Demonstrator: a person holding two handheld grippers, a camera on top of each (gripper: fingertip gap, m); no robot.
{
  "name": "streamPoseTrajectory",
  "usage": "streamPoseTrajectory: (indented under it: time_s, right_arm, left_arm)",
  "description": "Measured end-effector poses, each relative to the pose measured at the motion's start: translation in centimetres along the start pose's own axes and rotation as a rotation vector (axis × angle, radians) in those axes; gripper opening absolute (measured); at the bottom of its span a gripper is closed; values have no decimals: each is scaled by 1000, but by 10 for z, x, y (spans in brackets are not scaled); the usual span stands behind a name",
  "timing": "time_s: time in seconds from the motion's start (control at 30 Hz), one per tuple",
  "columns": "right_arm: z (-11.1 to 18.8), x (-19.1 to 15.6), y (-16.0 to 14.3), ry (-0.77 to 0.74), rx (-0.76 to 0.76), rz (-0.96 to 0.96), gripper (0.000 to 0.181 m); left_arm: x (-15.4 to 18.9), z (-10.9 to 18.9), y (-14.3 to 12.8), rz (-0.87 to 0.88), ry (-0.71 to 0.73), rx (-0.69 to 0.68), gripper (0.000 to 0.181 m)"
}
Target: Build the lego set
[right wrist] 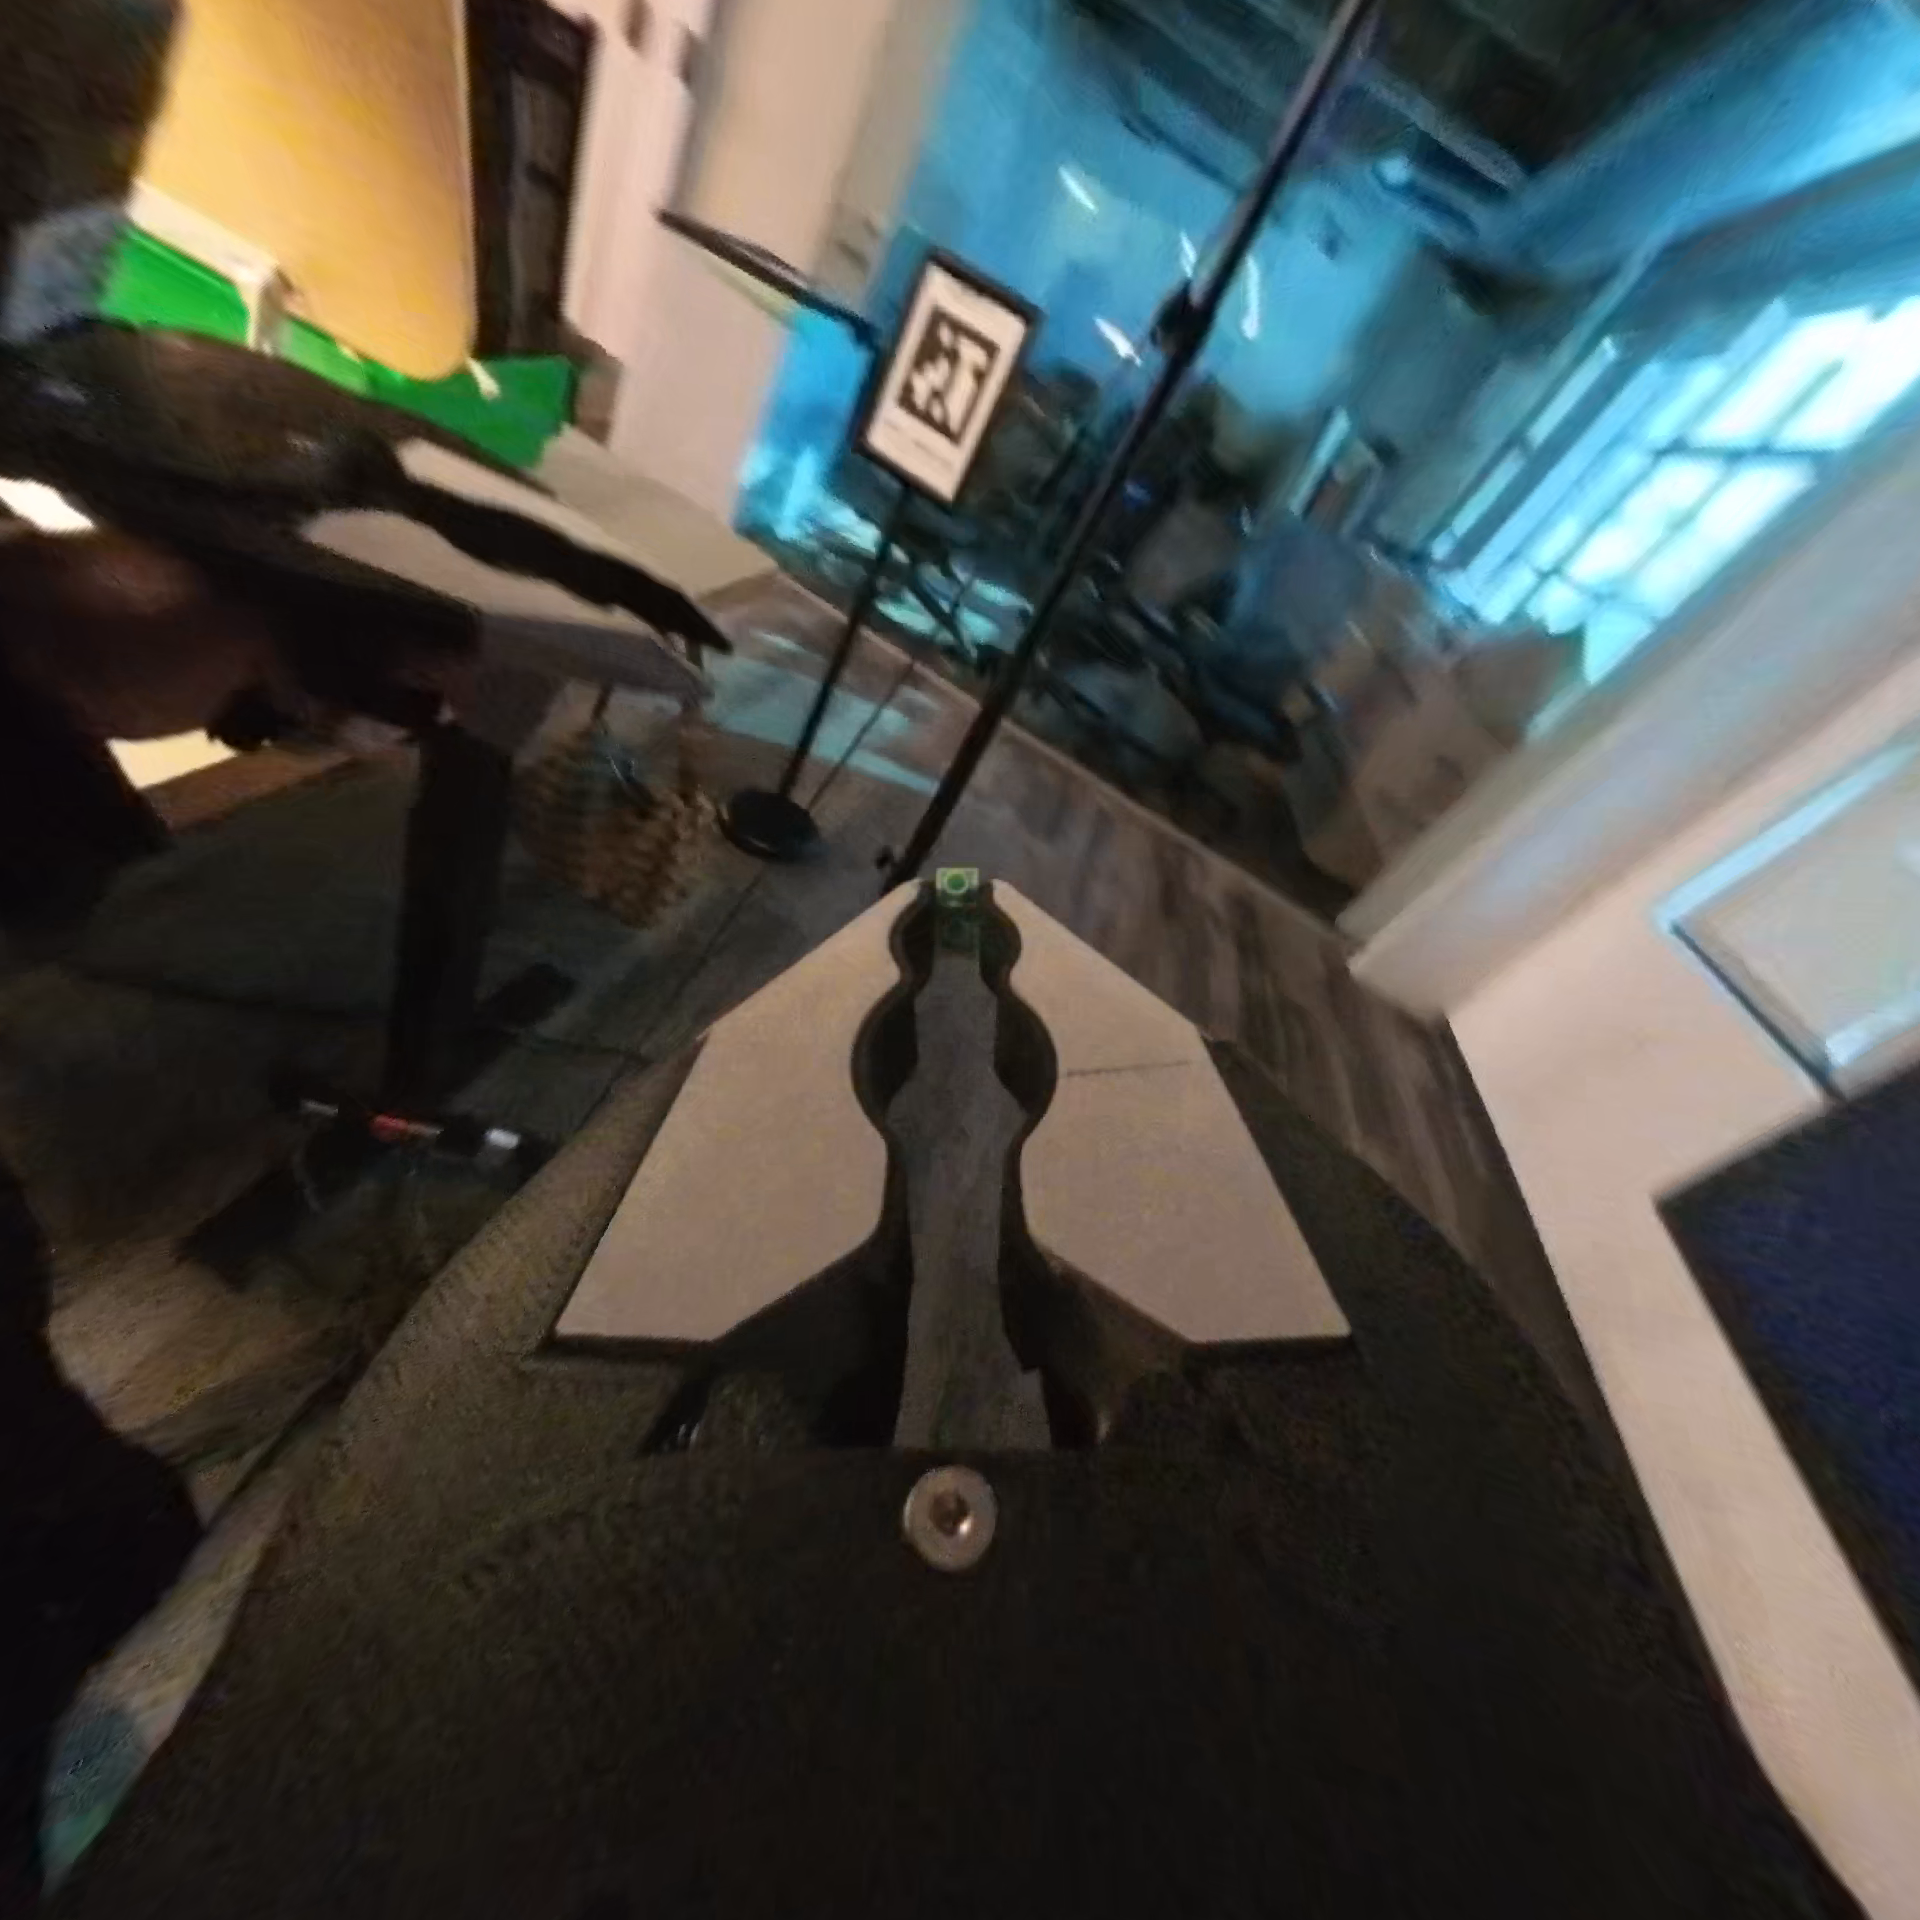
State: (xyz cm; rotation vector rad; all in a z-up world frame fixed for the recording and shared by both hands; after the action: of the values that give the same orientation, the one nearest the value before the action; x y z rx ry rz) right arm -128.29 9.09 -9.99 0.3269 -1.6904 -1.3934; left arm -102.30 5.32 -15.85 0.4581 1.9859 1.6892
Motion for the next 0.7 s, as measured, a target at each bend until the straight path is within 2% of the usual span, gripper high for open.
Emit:
streamPoseTrajectory:
  time_s: [0.1,0.17,0.27,0.4,0.57,0.63,0.7]
  right_arm:
    - [-65,60,-7,116,90,-19,7]
    - [-109,99,-15,115,145,-7,7]
    - [-174,154,-38,-53,184,31,7]
    - [-254,209,-79,-251,258,-7,6]
    - [-368,282,-118,-290,285,6,6]
    - [-424,320,-123,-310,323,-8,6]
    - [-487,359,-122,-322,368,-82,6]
  left_arm:
    - [-29,-47,-4,61,40,-18,15]
    - [-51,-75,-12,65,67,-42,15]
    - [-82,-110,-27,94,95,-88,15]
    - [-125,-163,-67,207,5,-171,13]
    - [-201,-261,-112,251,-68,-153,12]
    - [-239,-305,-120,258,-55,-94,12]
    - [-276,-352,-118,322,-68,-105,13]
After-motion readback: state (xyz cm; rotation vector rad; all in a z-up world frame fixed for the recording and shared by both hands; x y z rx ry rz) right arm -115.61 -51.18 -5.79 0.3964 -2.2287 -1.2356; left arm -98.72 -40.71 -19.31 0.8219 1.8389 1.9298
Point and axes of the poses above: each gripper's, where its closed fingertips meet, z back along the fingers, y out of its top, x = y × z across the jaws, the point moved 10 cm from there along z, back along the fingers, and after that the axes turned 5 degrees about x, right-handed, at the moved point
